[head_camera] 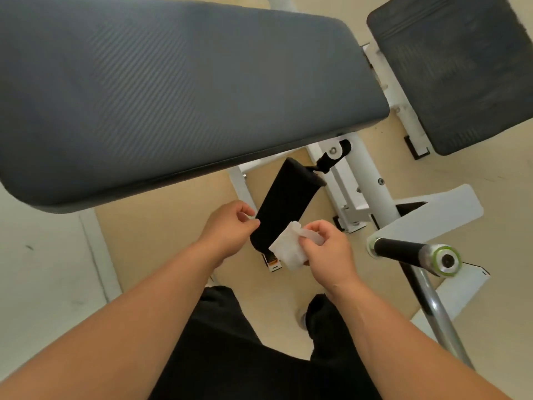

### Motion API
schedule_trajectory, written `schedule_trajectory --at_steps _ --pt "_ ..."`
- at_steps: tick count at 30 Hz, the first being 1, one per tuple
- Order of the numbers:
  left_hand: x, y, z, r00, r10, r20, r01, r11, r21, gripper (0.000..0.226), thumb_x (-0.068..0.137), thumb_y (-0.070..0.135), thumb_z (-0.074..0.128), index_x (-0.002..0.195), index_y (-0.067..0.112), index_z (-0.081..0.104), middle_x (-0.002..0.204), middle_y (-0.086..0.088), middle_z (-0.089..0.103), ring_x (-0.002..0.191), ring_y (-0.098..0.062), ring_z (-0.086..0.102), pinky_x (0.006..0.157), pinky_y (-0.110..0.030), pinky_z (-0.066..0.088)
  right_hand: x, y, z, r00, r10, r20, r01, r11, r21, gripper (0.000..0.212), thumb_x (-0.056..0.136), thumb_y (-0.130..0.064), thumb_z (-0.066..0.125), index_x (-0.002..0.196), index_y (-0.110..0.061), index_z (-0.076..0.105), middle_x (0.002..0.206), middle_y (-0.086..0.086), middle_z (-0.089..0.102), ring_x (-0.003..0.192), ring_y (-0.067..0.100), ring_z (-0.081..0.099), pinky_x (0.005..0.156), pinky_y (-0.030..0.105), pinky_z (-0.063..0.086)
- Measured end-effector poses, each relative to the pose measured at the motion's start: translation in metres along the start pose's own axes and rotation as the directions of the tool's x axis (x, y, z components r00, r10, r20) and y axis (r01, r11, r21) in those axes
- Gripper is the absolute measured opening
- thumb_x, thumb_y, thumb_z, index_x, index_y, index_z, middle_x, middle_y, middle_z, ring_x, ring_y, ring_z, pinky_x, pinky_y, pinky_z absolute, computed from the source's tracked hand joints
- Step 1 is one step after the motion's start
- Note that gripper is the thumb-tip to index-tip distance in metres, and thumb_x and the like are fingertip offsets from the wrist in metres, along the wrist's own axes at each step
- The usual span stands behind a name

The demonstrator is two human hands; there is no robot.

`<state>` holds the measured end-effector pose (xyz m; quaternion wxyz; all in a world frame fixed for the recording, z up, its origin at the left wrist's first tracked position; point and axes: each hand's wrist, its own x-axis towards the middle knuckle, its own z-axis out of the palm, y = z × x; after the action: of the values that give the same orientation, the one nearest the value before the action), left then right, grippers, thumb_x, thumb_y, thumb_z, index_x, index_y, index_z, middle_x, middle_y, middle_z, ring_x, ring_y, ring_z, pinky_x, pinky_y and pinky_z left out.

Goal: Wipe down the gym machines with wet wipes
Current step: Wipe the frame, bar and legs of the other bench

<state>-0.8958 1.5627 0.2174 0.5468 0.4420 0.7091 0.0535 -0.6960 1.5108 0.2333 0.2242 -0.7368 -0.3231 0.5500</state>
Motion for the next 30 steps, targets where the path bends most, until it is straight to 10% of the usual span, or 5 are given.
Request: schedule_trajectory --at_steps 8,11,18,30 --pt "0.144 -0.065 0.032 0.996 0.025 0.091 -0.042 0.979 0.199 0.040 0.096 0.030 0.065 0.134 0.022 0.054 0.118 0.000 0.059 0.091 -0.012 0.058 0.072 -0.025 0.045 0.116 0.069 0.047 1.000 -0.020 0.024 0.022 0.995 -0.101 0.012 0.097 -0.011 0.065 0.101 -0.022 0.070 0.096 -0.008 0.061 0.087 0.011 0.060 0.071 0.025 0.054" --pt "0.203 -0.088 0.056 0.987 -0.040 0.154 -0.001 0.966 0.258 0.055 0.097 0.031 0.063 0.148 0.020 0.044 0.140 -0.006 0.053 0.116 -0.024 0.057 0.096 -0.036 0.048 0.159 0.098 0.048 0.998 -0.053 0.027 0.056 0.989 -0.138 0.011 0.094 -0.021 0.072 0.105 -0.021 0.071 0.094 -0.008 0.062 0.083 0.010 0.059 0.065 0.019 0.047" --pt "0.314 -0.125 0.114 0.978 -0.023 0.208 -0.042 0.952 0.303 0.074 0.099 0.030 0.059 0.160 0.023 0.018 0.163 -0.007 0.029 0.143 -0.032 0.038 0.110 -0.041 0.037 0.246 0.155 0.060 0.994 -0.095 -0.047 0.094 0.995 -0.011 0.032 0.101 -0.040 0.060 0.089 -0.018 0.079 0.093 0.002 0.072 0.093 0.024 0.067 0.083 0.043 0.057" --pt "0.380 -0.145 0.183 0.914 0.136 0.381 -0.331 0.795 0.509 0.050 0.098 0.020 0.049 0.147 0.029 0.047 0.129 -0.002 0.063 0.116 -0.025 0.059 0.094 -0.032 0.045 0.338 0.180 0.071 0.948 -0.316 -0.029 0.293 0.907 -0.303 0.018 0.090 -0.018 0.071 0.106 -0.025 0.068 0.093 -0.010 0.061 0.086 0.003 0.058 0.070 0.017 0.045"
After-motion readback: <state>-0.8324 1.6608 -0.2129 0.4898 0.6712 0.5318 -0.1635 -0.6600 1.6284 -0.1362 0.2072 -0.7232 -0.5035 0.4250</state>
